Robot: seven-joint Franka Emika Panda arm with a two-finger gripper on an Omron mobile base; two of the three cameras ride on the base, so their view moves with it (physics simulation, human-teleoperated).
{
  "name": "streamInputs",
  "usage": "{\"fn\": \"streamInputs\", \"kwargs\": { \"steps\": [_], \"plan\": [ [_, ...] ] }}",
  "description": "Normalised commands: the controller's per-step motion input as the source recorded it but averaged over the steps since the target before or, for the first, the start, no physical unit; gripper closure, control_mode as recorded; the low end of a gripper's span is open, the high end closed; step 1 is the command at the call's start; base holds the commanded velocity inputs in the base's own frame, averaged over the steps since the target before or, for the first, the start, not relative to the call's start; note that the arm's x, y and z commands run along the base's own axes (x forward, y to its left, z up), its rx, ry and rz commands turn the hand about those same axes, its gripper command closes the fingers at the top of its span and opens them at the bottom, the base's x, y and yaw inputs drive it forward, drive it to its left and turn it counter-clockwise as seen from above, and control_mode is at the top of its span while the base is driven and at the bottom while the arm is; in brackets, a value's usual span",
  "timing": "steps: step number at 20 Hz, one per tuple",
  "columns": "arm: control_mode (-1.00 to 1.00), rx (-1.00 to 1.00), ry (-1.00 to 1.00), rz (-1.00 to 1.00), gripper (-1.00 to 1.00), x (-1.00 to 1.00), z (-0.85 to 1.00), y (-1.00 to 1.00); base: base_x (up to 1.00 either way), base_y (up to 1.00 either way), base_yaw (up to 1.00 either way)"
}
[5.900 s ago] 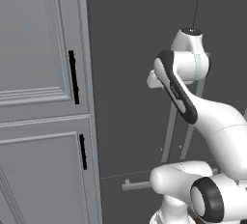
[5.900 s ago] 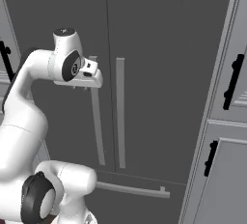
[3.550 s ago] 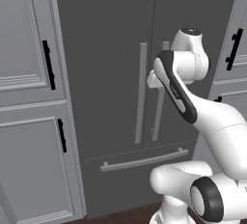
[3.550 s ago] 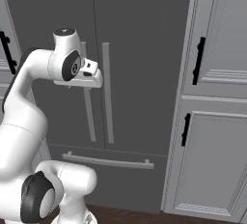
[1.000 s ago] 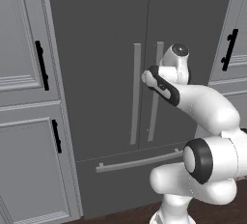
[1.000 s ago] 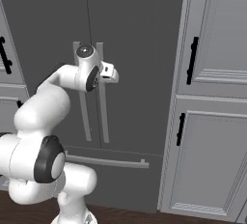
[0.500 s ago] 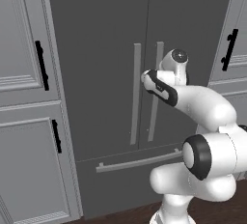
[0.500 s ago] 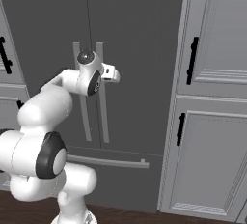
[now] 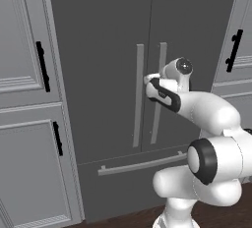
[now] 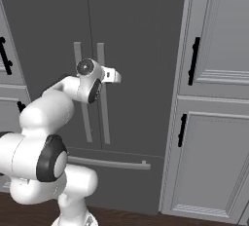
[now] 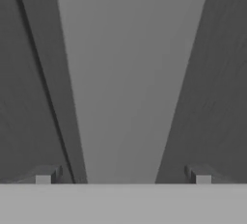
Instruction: Take the strawberry from the fridge and place it on top of the pancake, located on the dining counter.
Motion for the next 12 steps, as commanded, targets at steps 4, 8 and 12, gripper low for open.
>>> {"fn": "streamInputs", "kwargs": {
  "steps": [4, 8, 12],
  "plan": [
    [-1.0, 0.0, 0.0, 0.0, -1.0, 0.27, -0.1, 0.0, 0.0, 0.0, 0.0],
    [-1.0, 0.0, -0.01, 0.0, 1.0, 0.06, -0.1, 0.0, 0.0, 0.0, 0.0],
    [-1.0, 0.0, 0.03, 0.0, 1.0, -0.01, -0.01, -0.09, 0.0, 0.0, 0.0]
  ]
}}
